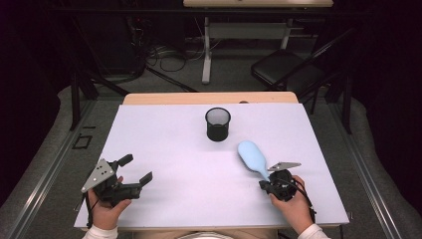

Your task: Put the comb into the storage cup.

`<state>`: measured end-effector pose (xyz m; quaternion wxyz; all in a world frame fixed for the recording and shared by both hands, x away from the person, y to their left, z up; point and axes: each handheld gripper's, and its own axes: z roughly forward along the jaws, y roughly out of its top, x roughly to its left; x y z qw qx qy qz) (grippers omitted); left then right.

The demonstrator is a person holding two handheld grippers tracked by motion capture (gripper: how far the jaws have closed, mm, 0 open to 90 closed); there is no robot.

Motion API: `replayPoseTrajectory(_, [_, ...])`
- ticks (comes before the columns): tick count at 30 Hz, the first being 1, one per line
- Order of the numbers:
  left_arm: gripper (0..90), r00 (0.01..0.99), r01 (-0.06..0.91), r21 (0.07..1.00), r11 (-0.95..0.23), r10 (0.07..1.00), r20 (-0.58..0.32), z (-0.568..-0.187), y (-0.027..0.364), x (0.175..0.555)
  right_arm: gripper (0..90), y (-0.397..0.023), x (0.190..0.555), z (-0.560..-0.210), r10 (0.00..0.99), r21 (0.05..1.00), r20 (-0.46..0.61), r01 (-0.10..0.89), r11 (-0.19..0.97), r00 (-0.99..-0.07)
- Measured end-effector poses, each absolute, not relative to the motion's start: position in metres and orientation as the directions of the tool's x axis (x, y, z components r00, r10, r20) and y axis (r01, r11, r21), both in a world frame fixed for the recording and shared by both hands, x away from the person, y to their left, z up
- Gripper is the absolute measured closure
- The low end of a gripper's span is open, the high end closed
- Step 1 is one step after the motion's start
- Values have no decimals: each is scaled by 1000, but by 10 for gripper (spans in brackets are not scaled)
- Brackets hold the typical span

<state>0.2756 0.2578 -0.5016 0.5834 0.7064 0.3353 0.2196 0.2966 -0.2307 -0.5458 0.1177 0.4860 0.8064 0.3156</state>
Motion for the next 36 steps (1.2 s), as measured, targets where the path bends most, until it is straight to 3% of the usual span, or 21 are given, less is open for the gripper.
replayPoseTrajectory(16, [48, 678, 218, 971, -94, 731, -81, -502, 258, 275, 900, -229, 297, -541, 850, 644, 118, 691, 328, -513])
replayPoseTrajectory(36, [48, 681, 219, 971, -101, 728, -78, -502, 256, 275, 514, -229, 293, -532, 831, 675, 123, 660, 330, -542])
